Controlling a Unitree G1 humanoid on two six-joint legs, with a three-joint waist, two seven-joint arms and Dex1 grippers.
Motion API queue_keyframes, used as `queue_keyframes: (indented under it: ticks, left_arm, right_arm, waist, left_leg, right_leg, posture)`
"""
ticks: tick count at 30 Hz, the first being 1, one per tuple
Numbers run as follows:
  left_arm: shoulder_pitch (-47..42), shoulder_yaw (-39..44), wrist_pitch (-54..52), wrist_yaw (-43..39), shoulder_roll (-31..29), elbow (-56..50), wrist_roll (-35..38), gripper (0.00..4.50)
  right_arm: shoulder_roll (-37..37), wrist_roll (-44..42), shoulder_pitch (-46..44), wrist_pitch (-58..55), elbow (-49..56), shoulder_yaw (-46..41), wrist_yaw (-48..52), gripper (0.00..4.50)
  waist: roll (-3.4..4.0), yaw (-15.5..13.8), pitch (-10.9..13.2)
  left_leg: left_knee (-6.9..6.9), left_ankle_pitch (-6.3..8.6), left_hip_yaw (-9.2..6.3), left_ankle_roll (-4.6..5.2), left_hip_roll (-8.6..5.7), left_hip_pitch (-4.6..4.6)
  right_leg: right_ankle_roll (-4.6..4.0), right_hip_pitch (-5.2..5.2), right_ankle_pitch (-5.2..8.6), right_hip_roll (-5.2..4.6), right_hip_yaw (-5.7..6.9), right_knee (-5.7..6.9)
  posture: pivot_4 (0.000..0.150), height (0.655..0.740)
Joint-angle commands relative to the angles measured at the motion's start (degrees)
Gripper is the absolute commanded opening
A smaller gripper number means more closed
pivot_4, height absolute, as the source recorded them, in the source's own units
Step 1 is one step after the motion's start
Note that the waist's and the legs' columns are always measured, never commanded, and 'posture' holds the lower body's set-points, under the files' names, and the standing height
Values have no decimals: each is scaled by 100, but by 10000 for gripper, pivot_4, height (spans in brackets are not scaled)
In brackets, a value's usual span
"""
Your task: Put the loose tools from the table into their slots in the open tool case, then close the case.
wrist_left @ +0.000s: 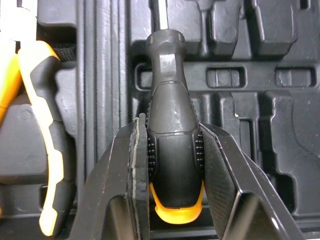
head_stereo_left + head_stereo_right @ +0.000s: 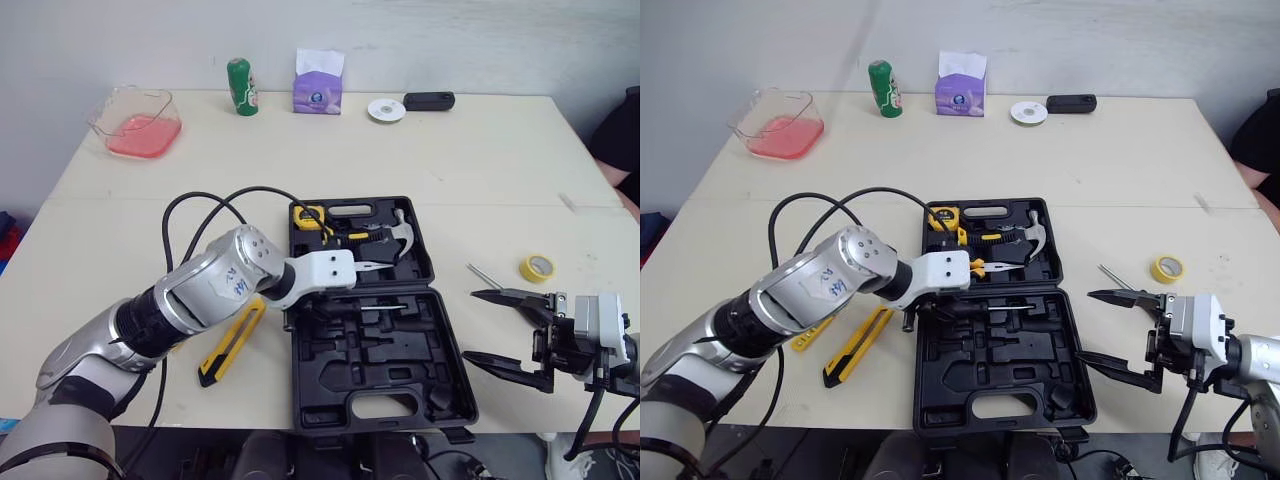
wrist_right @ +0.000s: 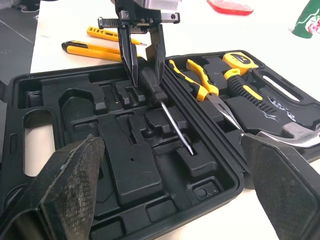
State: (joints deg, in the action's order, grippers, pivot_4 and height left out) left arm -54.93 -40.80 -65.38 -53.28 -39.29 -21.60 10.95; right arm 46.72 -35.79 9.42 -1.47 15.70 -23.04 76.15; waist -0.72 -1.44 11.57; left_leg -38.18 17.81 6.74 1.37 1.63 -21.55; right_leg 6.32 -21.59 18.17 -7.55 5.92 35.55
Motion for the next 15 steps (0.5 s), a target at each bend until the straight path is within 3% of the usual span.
queue_keyframes:
  ticks: [1, 14, 15]
  left_arm:
    - [-124, -31, 73, -18, -156, -31, -189, 10405]
    - [-93, 22, 463, -3, -125, 116, -277, 10405]
    - [-54, 67, 499, 22, -103, 92, -269, 15405]
  right_arm:
    - [-12, -117, -19, 24, 162, -75, -30, 45000]
    - [-101, -67, -33, 89, 109, 9, -61, 45000]
    - [-112, -68, -24, 84, 122, 10, -69, 45000]
  waist:
    - [0, 0, 0]
    - [0, -2, 0]
    - [0, -1, 0]
  left_leg:
    - [-1, 0, 0, 0, 0, 0]
    - [-10, -2, -1, 3, -1, 0]
    - [-9, -2, -1, 3, -1, 0]
  right_leg:
    - [0, 0, 0, 0, 0, 2]
    - [0, 1, 0, -1, 0, 8]
    - [0, 1, 0, -1, 0, 8]
  posture:
    - [1500, 7400]
    - [1500, 7400]
    - [1500, 7400]
